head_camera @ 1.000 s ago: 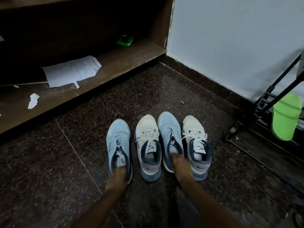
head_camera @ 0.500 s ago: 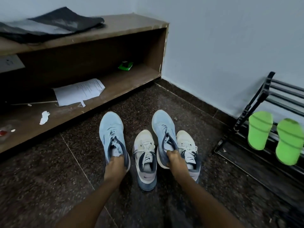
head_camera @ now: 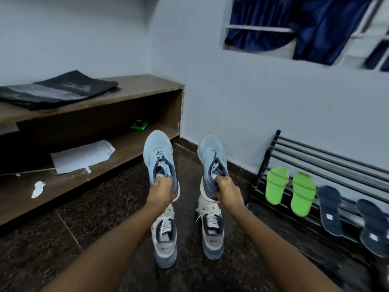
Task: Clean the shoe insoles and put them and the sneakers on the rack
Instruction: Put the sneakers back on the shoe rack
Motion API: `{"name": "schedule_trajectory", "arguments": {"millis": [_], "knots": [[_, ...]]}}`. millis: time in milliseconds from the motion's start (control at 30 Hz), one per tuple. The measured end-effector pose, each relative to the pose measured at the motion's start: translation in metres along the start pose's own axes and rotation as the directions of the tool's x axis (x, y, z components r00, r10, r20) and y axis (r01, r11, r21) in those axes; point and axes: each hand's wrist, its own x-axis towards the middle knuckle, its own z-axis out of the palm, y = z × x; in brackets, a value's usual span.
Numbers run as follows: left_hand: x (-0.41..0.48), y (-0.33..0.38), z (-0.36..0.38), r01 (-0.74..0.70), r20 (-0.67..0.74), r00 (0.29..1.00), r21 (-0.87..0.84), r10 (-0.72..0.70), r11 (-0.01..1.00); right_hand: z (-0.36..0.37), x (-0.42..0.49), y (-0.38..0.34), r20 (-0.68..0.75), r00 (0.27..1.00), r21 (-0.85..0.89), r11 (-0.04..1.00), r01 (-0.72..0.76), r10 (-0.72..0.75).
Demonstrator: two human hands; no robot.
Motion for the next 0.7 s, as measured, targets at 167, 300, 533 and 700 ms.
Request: {"name": "schedule_trajectory", "arguments": {"millis": [167, 300, 533, 700], "knots": [[0.007, 0.067, -0.033, -0.134, -0.055, 0.99, -0.021, 0.133, 0.991, -0.077, -0.006, 0.015, -0.135, 0.991, -0.024, 0.999, -0.028, 0.024], [0.01, 0.131, -0.056, -0.245, -0.104, 0.965, -0.031, 0.241, 0.969, -0.132, -0.013, 0.044, -0.209, 0.976, -0.019, 0.998, -0.059, 0.054], [0.028, 0.24, -0.06, -0.43, -0.077, 0.901, -0.049, 0.426, 0.901, -0.204, -0.034, 0.115, -0.306, 0.935, -0.048, 0.978, -0.204, 0.18], [0.044, 0.307, -0.035, -0.538, -0.027, 0.843, -0.066, 0.538, 0.84, -0.227, -0.042, 0.173, -0.341, 0.899, -0.036, 0.952, -0.304, 0.274]]}}
